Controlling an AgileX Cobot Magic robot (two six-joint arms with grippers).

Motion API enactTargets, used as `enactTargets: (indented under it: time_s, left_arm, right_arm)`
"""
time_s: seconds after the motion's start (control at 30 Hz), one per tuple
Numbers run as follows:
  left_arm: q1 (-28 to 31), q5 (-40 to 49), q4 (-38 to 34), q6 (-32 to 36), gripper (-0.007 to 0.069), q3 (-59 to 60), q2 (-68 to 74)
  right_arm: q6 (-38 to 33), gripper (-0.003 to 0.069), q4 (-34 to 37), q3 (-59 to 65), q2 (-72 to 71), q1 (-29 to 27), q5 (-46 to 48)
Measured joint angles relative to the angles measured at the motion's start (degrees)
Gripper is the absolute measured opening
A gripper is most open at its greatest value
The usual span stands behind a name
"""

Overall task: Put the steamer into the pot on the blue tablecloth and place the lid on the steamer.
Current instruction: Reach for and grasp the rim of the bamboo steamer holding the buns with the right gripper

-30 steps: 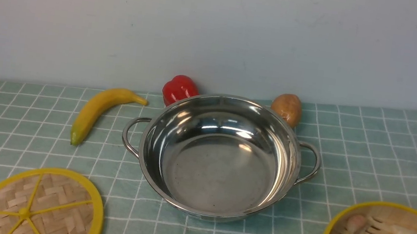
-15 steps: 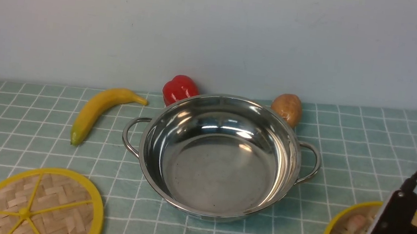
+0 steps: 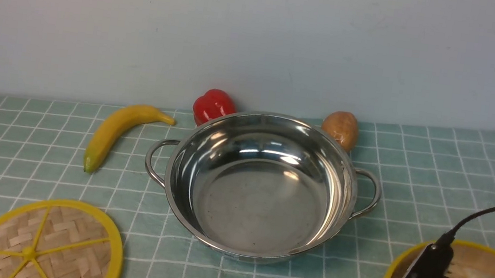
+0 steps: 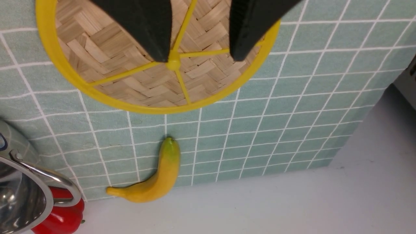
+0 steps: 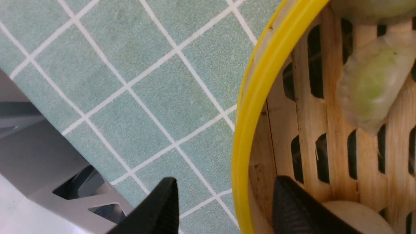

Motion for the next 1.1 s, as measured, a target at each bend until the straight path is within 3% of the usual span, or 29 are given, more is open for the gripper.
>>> enactTargets:
  time_s: [0.53,0.63,0.73,0.83,1.1]
  left_arm:
    - [0.0,0.0,0.0,0.0,0.0243,0.0,0.0]
    - [0.0,0.0,0.0,0.0,0.0243,0.0,0.0]
    - [0.0,0.0,0.0,0.0,0.0243,0.0,0.0]
    - [0.0,0.0,0.0,0.0,0.0243,0.0,0.0]
    - [0.0,0.0,0.0,0.0,0.0243,0.0,0.0]
  right_arm:
    - [2.52,0.0386,-1.74,-0.04,8.88,0.0,-3.78]
    - [3.54,0.0353,-2.14,-0.04,8.93,0.0,-3.78]
    - [4.16,0.0244,-2.72,-0.04,8.93,0.0,-3.49]
    - [4.19,0.0076,-2.46,-0.04,8.93,0.07,-2.8]
    - [7.37,0.0064,-4.08,-0.43,8.79,0.18,-3.43]
